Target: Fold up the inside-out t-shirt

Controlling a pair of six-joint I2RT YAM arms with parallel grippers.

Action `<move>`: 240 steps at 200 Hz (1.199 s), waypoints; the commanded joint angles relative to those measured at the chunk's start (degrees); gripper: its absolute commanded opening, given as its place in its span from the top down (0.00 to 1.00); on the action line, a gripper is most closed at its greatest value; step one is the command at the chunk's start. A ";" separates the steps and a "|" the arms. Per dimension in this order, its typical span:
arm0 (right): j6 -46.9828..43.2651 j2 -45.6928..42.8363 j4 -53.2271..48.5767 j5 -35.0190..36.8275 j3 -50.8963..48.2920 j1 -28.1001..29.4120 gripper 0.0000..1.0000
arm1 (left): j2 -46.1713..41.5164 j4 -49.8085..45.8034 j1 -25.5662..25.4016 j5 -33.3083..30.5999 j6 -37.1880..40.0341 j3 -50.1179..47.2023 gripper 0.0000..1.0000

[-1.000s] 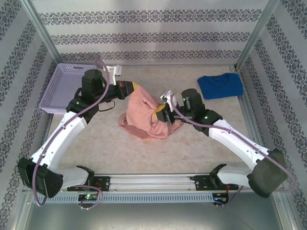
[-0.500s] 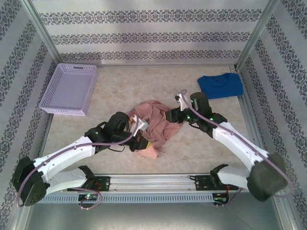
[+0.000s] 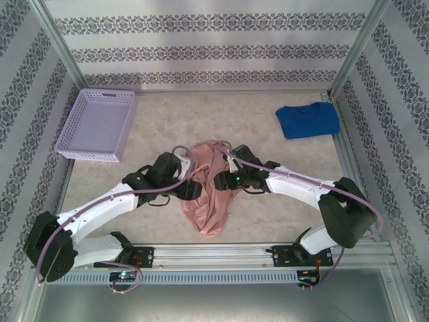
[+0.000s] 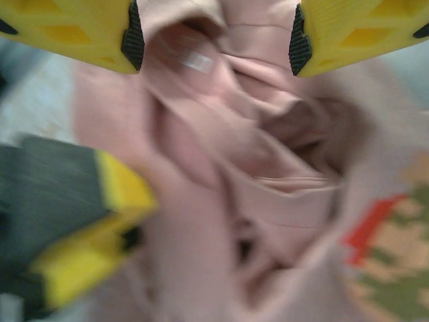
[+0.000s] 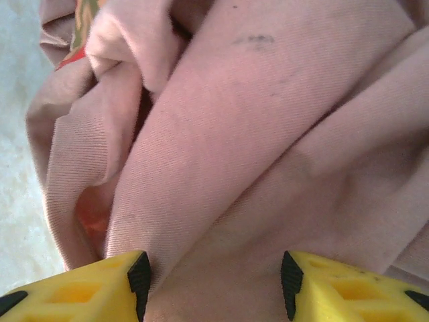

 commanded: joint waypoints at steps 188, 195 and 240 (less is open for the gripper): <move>-11.60 -12.67 -1.01 2.15 -1.14 -6.48 0.75 | 5.45 13.70 1.51 8.94 -7.81 8.47 1.00; -12.87 -14.58 0.48 0.32 -1.68 -6.57 0.69 | 3.47 16.17 1.51 10.06 -9.12 8.37 1.00; -11.46 -17.96 9.20 -10.02 -3.40 -7.19 0.47 | 0.22 22.02 1.51 14.56 -11.89 11.86 1.00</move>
